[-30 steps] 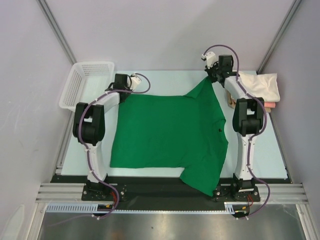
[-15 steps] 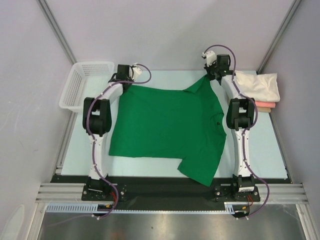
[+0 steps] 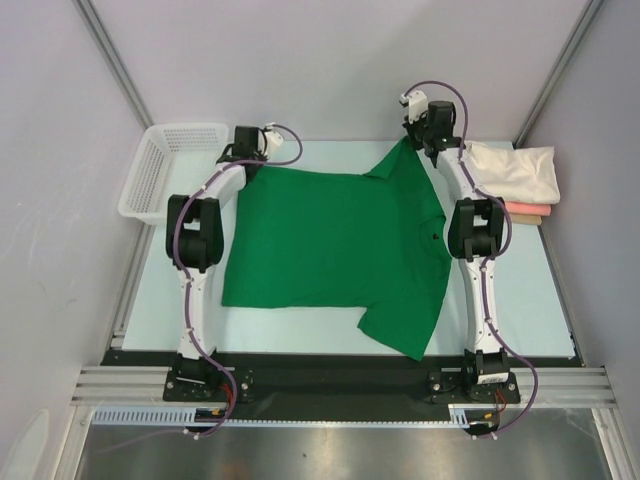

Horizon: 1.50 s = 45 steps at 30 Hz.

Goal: Fold and stack the t-shirts
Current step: Fold the tshirt

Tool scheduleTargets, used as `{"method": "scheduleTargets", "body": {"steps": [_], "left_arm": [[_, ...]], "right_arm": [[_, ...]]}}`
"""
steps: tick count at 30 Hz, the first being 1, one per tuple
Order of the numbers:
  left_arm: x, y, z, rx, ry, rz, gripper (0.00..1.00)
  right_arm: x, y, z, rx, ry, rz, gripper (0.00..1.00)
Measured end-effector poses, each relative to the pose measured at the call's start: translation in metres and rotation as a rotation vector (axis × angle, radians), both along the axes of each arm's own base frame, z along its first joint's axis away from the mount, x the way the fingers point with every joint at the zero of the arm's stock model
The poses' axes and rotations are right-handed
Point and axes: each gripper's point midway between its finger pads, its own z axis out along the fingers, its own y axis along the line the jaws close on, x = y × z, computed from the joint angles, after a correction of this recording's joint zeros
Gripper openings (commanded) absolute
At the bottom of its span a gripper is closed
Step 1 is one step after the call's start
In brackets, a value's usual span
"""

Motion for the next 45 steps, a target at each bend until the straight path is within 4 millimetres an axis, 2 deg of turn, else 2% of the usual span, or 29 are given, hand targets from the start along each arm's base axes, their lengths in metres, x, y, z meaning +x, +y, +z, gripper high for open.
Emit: {"method": "scheduleTargets", "body": {"steps": [4, 7, 9, 12, 16, 19, 21, 23, 26, 30, 33, 38, 41, 45], "left_arm": [[-0.001, 0.0, -0.001, 0.001, 0.007, 0.0, 0.0], [-0.009, 0.0, -0.003, -0.001, 0.02, -0.004, 0.0], [-0.019, 0.001, -0.003, 0.0, 0.034, -0.008, 0.0], [-0.028, 0.002, 0.005, -0.002, 0.034, -0.013, 0.0], [-0.036, -0.002, 0.026, -0.023, 0.009, -0.035, 0.0], [-0.042, -0.005, 0.046, -0.041, -0.018, -0.053, 0.01], [-0.046, -0.006, 0.057, -0.049, -0.034, -0.062, 0.0], [-0.051, -0.007, 0.065, -0.056, -0.043, -0.072, 0.0], [-0.062, -0.007, 0.068, -0.059, -0.04, -0.086, 0.0], [-0.077, -0.007, 0.062, -0.055, -0.015, -0.101, 0.0], [-0.086, -0.005, 0.056, -0.053, 0.004, -0.102, 0.01], [-0.103, -0.003, 0.047, -0.051, 0.033, -0.102, 0.01], [-0.108, -0.003, 0.047, -0.055, 0.035, -0.106, 0.01], [-0.112, -0.007, 0.053, -0.072, 0.028, -0.126, 0.0]], "right_arm": [[-0.012, 0.005, -0.017, -0.015, 0.054, 0.026, 0.0], [-0.037, -0.002, -0.034, -0.032, 0.135, 0.044, 0.0], [-0.052, -0.008, -0.034, -0.035, 0.167, 0.051, 0.0], [-0.067, -0.015, -0.016, -0.028, 0.176, 0.052, 0.0], [-0.086, -0.022, 0.037, -0.014, 0.12, 0.051, 0.0], [-0.102, -0.02, 0.076, 0.002, 0.071, 0.058, 0.0], [-0.116, -0.015, 0.092, 0.015, 0.056, 0.069, 0.0], [-0.131, -0.009, 0.098, 0.026, 0.058, 0.082, 0.0], [-0.154, -0.001, 0.088, 0.037, 0.103, 0.098, 0.0], [-0.187, 0.007, 0.066, 0.047, 0.187, 0.115, 0.0], [-0.208, 0.007, 0.061, 0.05, 0.224, 0.116, 0.0], [-0.24, 0.003, 0.077, 0.053, 0.225, 0.116, 0.0], [-0.258, 0.002, 0.094, 0.051, 0.199, 0.122, 0.0], [-0.274, 0.001, 0.106, 0.053, 0.186, 0.125, 0.0]]}}
